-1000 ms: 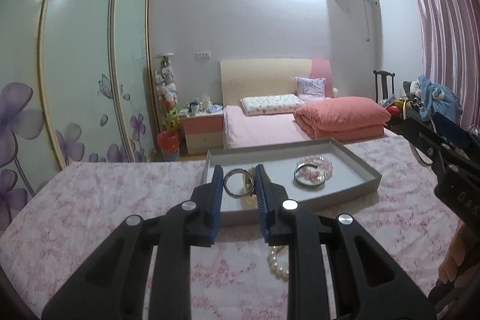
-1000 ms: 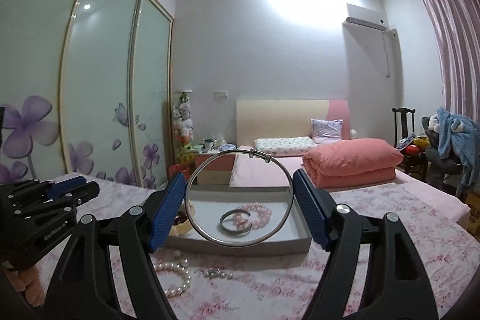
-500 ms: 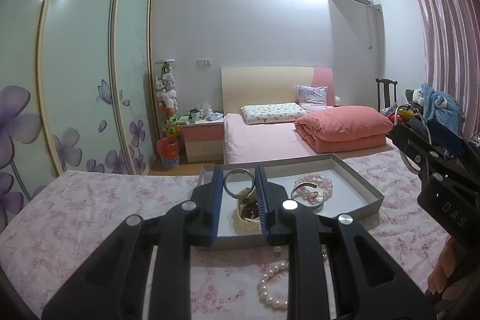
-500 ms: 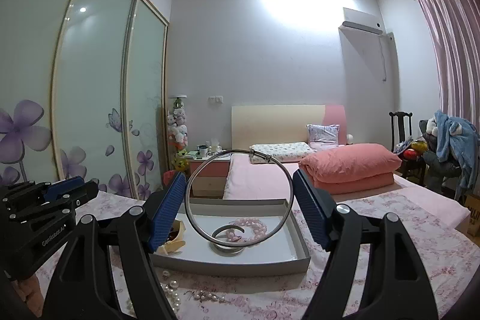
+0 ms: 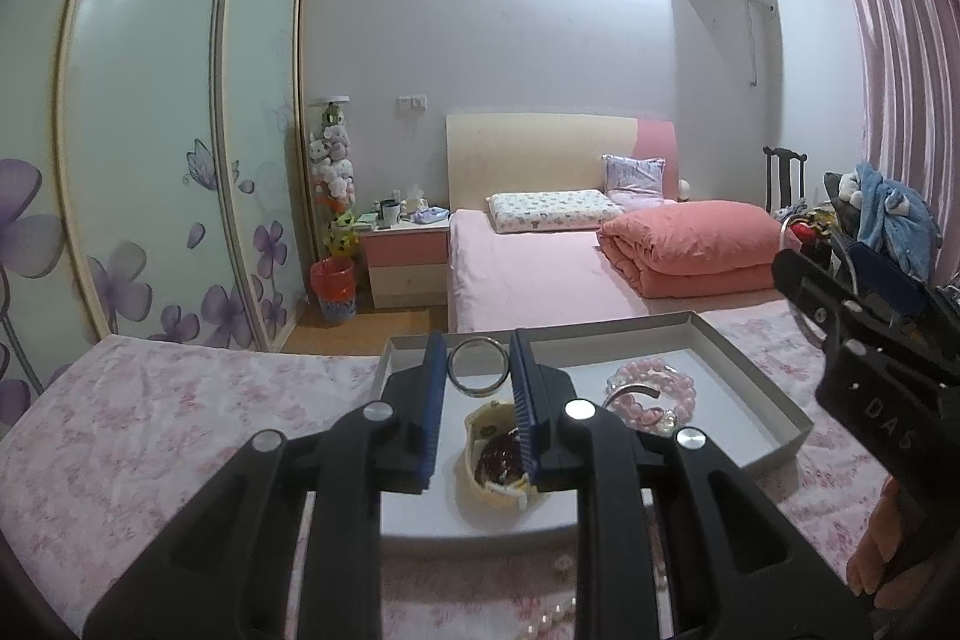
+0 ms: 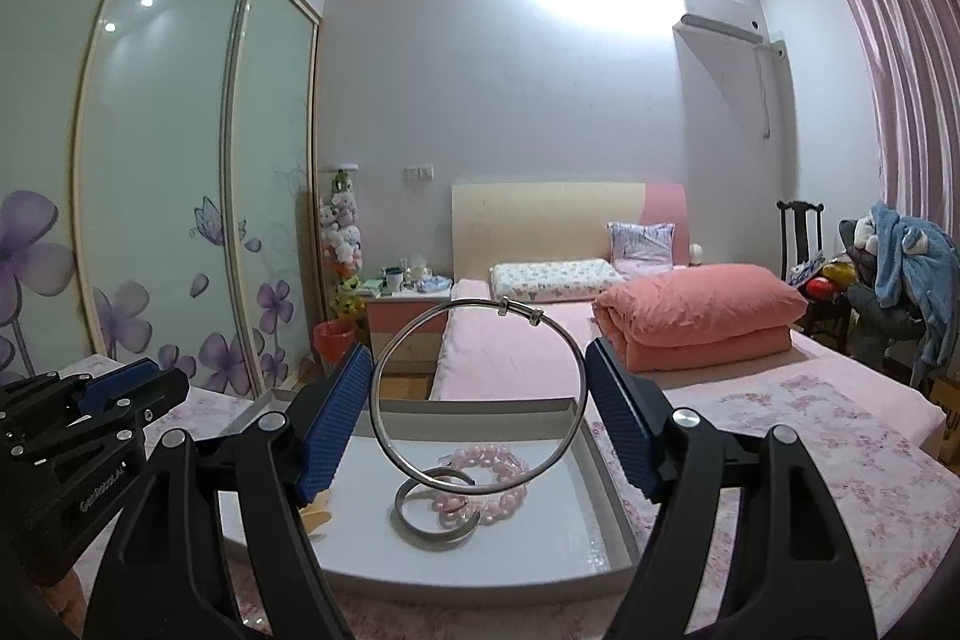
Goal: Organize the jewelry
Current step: 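Carry the ring into the watch with the left tool while the right tool drops the bangle in the tray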
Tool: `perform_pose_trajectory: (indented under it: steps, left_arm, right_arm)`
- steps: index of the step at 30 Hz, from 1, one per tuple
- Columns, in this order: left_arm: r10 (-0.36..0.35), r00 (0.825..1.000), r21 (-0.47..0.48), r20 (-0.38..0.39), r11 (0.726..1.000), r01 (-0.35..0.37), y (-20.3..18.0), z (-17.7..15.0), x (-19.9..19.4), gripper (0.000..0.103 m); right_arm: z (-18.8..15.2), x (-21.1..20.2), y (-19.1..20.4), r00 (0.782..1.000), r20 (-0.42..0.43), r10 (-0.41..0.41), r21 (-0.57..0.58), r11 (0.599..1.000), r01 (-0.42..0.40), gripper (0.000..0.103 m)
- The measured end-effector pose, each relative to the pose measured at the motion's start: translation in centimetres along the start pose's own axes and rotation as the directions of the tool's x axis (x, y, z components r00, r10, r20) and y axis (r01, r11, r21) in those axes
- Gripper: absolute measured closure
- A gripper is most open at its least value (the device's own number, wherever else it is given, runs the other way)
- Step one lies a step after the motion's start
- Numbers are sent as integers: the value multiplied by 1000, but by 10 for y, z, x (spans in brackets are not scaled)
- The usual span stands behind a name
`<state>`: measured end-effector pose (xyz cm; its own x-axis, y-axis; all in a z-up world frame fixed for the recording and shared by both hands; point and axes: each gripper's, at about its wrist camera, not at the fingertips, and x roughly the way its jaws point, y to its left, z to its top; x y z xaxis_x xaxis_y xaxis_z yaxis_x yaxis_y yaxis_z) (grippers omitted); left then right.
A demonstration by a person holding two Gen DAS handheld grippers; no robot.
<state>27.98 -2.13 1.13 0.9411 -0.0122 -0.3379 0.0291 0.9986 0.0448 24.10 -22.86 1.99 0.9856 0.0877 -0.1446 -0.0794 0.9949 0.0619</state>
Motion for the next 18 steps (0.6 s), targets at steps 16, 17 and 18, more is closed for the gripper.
perform_pose_trajectory:
  steps: [16, 17, 18]
  left_arm:
    - [-46, 987, -35, -155, 999, 41, 7, -4, 84, 81]
    - [-51, 986, -36, -162, 998, 46, 7, -4, 87, 81]
    - [-58, 984, -39, -170, 998, 52, 7, -6, 89, 81]
  right_arm:
    - [-20, 93, 6, 952, -299, 57, 47, 998, -45, 29]
    - [-22, 96, 6, 947, -315, 66, 54, 997, -51, 29]
    - [-24, 97, 6, 944, -323, 71, 60, 997, -55, 28]
